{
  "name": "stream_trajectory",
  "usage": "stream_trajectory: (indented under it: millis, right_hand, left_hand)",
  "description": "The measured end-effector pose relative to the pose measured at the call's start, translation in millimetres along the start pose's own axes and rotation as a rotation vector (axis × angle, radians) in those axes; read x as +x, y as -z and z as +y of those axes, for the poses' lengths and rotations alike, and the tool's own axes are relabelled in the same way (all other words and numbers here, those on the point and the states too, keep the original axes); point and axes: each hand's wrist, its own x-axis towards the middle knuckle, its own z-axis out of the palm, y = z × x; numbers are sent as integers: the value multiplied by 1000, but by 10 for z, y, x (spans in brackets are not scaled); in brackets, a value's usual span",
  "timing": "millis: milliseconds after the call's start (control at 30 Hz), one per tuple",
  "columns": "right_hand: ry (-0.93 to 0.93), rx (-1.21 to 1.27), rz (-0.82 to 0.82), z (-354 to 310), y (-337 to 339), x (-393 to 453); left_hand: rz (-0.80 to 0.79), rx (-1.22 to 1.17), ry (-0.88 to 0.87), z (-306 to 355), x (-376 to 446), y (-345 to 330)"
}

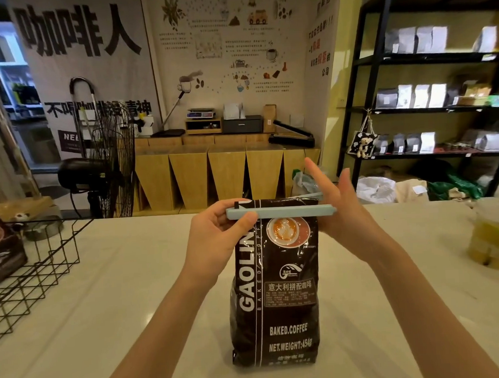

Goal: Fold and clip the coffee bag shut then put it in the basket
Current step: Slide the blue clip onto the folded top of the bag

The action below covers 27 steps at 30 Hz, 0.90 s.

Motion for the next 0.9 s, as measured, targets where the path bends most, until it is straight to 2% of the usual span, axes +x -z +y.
stream_trajectory:
  millis: [200,367,600,700,767,900]
  right_hand:
    - [63,-221,12,5,243,-102]
    - [70,-257,1,14,234,-120]
    - [103,-260,84,44,198,-105]
    - [120,-255,86,50,181,-101]
    - [124,-250,88,50,166,-106]
    - [118,-227,89,51,150,-109]
  left_hand:
    - [19,27,-9,8,-1,-8]
    - [33,47,-22,-3,9,-7]
    - [26,77,-47,-12,21,-2]
    - [-10,208,-65,20,36,23]
    - [3,459,-193,39,46,4]
    - [-47,886,-599,198,5,-221]
